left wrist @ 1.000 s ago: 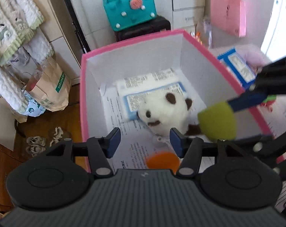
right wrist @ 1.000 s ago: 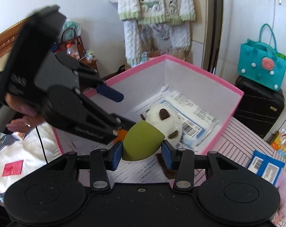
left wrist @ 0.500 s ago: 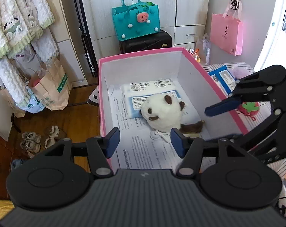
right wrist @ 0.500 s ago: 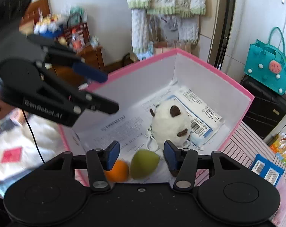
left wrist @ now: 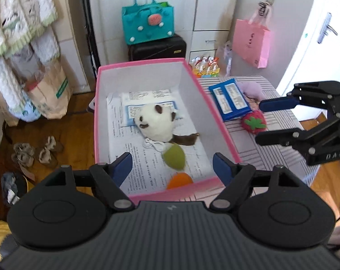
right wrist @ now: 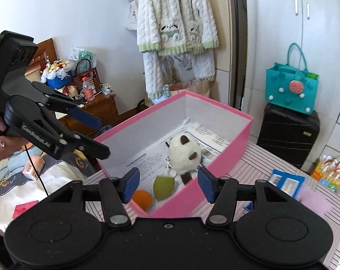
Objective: Organize soft objects
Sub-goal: 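Move both tools back from the box toward the remaining table items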
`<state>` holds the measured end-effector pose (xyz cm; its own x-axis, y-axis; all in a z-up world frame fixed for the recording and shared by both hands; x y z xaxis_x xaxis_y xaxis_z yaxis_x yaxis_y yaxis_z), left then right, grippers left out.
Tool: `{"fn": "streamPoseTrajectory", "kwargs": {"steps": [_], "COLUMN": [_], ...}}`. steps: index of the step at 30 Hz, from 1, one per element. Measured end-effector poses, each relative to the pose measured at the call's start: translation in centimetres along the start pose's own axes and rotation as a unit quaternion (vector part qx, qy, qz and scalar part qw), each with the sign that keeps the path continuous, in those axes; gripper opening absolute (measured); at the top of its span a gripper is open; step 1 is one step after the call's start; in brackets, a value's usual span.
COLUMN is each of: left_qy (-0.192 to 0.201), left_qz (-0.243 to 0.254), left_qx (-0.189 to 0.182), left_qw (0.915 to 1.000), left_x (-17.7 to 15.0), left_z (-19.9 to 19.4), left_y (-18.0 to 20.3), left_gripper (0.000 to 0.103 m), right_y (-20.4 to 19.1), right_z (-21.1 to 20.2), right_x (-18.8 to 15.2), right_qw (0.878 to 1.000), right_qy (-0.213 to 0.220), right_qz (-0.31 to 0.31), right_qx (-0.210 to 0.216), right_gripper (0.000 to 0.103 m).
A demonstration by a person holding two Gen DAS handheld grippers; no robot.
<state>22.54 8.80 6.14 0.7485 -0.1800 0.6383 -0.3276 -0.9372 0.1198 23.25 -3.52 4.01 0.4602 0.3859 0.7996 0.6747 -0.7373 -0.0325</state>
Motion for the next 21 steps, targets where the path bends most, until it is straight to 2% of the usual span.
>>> {"fn": "streamPoseTrajectory", "kwargs": {"steps": [5,11,15,21], "left_qy": [0.025,0.057,0.069,0.089], "left_qz": [0.033,0.049,0.064,0.082], "left_qx": [-0.004,-0.03,-0.054,-0.05], "left_qw": [0.9991,0.9967,0.9941,0.9914], "left_x": [-1.1,-2.6,-3.5,-4.7], "left_z": [-2.1,-3.7,-3.1,-0.9], "left_y": [2.5,5.7,7.7,10.1], "left_gripper": [0.08,0.083,0.085,0.087], "right_y": [-0.2,-0.5,-0.4,1.3], "right_z": [-3.0,-6.3,-7.8,-9.2], "right_x": [-1.5,-3.2,-4.6,-7.9], "right_qw": [1.0,0.999,0.998,0.996], "right_qy": [0.017,0.034,0.037,0.034], "right_qz": [-0.004,-0.016,-0.026,-0.025], "right_qx": [-0.01,-0.027,-0.045,-0.081], "right_gripper": [0.065,0.069,0.072,0.073]}}
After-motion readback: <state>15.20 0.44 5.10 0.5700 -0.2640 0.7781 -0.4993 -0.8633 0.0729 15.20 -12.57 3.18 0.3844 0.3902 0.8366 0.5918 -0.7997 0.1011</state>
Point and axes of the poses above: each gripper's, at about its wrist camera, not at the fingertips, and z roughly the way its jaws point, y to its right, x to its top, the point moved 10 cm from there along z, roughly the way its jaws point, and after that the axes turned 6 degrees about -z, right-handed, at the moved point
